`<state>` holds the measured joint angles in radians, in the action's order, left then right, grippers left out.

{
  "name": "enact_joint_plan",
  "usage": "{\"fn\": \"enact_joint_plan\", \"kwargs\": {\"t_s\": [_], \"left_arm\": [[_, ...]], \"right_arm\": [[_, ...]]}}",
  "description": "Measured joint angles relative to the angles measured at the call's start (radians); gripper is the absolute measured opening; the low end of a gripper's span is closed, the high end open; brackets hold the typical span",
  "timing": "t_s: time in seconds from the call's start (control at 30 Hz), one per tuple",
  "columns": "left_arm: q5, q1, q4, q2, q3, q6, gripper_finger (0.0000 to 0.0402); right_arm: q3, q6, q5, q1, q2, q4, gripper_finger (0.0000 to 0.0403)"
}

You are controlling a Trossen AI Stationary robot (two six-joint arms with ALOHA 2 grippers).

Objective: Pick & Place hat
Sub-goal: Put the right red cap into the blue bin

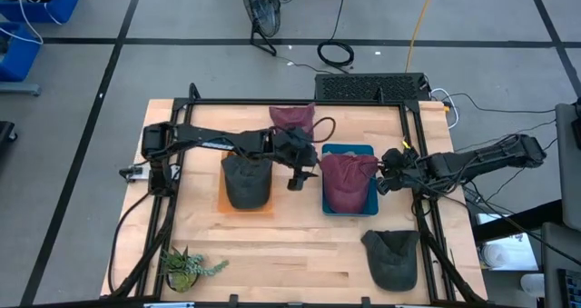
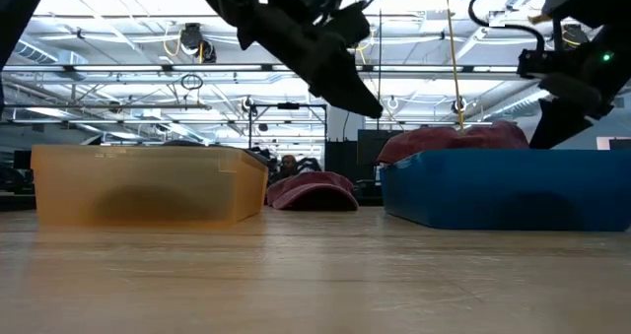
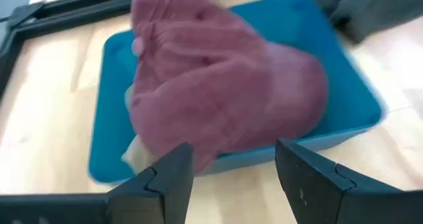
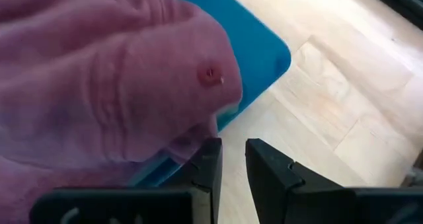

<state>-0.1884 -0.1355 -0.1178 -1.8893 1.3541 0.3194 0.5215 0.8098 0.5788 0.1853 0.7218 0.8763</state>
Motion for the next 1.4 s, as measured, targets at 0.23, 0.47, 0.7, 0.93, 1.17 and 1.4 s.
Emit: {"fn": "enact_joint_plan", "kwargs": {"t_s": [0.23, 0.47, 0.7, 0.93, 1.17, 1.4], "left_arm": [[0.072, -0.018, 0.025, -0.049, 0.013, 0.001, 0.0214], [0.073, -0.038, 0.04, -0.05, 0.012, -0.008, 0.0214], [0.058, -0.039, -0.001, -0.05, 0.013, 0.007, 0.0214], [-0.001, -0.039, -0.073, -0.046, 0.012, 0.027, 0.0214], [-0.08, -0.007, -0.107, -0.029, 0.011, 0.117, 0.0214], [-0.099, 0.013, -0.07, -0.032, 0.01, 0.153, 0.0214]], "right_arm": [[-0.037, -0.112, -0.045, -0.063, 0.0, -0.119, 0.0059], [-0.037, -0.168, -0.059, -0.103, -0.001, -0.176, 0.0059], [-0.037, -0.171, -0.06, -0.121, -0.001, -0.163, 0.0059], [-0.037, -0.184, -0.109, -0.121, -0.006, -0.146, 0.0059], [-0.037, -0.197, -0.116, -0.12, -0.04, -0.139, 0.0059], [-0.037, -0.197, -0.115, -0.12, -0.059, -0.187, 0.0059]]}}
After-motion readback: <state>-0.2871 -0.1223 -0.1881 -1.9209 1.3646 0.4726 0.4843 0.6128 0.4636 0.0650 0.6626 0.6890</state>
